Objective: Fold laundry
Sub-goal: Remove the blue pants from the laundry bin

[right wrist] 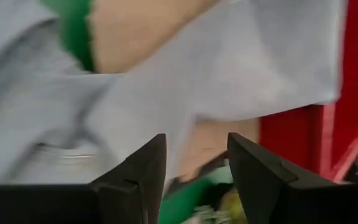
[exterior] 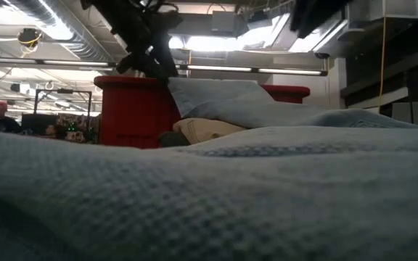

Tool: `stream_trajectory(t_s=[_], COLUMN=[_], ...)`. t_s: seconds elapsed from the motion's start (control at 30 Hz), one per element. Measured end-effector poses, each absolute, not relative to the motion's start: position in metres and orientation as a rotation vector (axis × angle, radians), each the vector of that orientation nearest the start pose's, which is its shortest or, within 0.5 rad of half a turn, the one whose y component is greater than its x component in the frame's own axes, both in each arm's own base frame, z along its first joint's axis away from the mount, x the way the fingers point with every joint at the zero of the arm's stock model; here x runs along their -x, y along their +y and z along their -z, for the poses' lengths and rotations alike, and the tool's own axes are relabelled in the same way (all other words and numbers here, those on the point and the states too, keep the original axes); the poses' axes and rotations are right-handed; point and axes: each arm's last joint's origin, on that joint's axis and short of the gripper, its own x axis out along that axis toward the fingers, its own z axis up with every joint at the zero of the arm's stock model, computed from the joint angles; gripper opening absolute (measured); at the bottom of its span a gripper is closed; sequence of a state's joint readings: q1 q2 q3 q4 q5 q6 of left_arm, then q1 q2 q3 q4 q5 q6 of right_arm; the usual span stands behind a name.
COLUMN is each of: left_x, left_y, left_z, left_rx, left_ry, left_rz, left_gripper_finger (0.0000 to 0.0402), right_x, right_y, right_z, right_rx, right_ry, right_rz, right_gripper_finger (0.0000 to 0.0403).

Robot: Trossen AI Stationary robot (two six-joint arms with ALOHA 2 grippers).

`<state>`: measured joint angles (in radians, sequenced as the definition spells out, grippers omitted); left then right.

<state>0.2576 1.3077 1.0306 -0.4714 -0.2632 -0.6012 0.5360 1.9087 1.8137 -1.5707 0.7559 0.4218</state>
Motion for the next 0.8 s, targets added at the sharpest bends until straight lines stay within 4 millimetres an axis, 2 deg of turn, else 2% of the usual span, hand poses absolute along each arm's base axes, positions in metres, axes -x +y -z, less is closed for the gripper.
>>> stream_trajectory(t_s=[0.2, 0.3, 0.43, 0.6, 0.8], left_x=[-0.268, -0.27, -0.269, -0.265, -0.269], left_y=[0.079, 0.077, 0.078, 0.083, 0.087], left_z=[-0.274, -0.272, -0.27, -0.267, -0.264], left_rx=[0.554, 0.558, 0.603, 0.685, 0.675], left_ry=[0.63, 0.643, 0.662, 0.68, 0.648], left_rz=[-0.719, -0.704, -0.69, -0.735, -0.766], left_gripper_finger=[0.0137, 0.0138, 0.0154, 0.0185, 0.0201], right_x=[-0.286, -0.266, -0.234, -0.189, -0.15], right_y=[0.126, 0.114, 0.096, 0.072, 0.051], right_z=[-0.352, -0.375, -0.397, -0.398, -0.373], right_rx=[0.724, 0.756, 0.767, 0.718, 0.593], right_ry=[1.123, 1.061, 0.982, 0.928, 0.781], right_rz=[0.433, 0.435, 0.468, 0.497, 0.525], right_gripper_finger=[0.0172, 0.0172, 0.0172, 0.0172, 0.0172])
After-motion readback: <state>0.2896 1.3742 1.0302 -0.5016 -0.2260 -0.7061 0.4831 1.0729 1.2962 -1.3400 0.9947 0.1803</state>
